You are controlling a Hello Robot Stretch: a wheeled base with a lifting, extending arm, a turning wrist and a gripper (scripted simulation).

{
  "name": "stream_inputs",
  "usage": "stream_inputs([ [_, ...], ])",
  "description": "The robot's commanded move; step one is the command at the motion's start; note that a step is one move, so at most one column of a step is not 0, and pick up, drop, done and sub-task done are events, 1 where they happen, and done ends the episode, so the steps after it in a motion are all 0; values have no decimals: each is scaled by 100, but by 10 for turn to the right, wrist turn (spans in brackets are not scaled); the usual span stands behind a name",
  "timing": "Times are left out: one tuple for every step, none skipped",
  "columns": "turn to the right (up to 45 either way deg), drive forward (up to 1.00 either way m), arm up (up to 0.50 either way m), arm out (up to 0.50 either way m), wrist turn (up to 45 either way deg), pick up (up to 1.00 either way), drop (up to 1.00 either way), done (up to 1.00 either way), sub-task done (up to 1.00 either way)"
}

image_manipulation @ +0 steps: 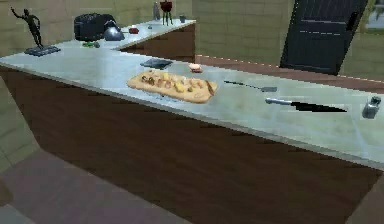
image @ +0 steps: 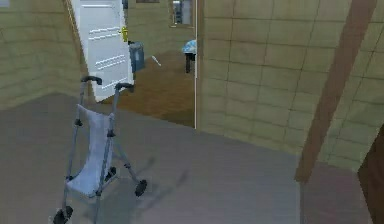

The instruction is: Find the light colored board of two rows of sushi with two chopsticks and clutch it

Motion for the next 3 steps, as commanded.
stream_inputs([
  [450, 0, 0, 0, 0, 0, 0, 0, 0],
  [210, 0, 0, 0, 0, 0, 0, 0, 0],
  [0, 70, 0, 0, 0, 0, 0, 0, 0],
])
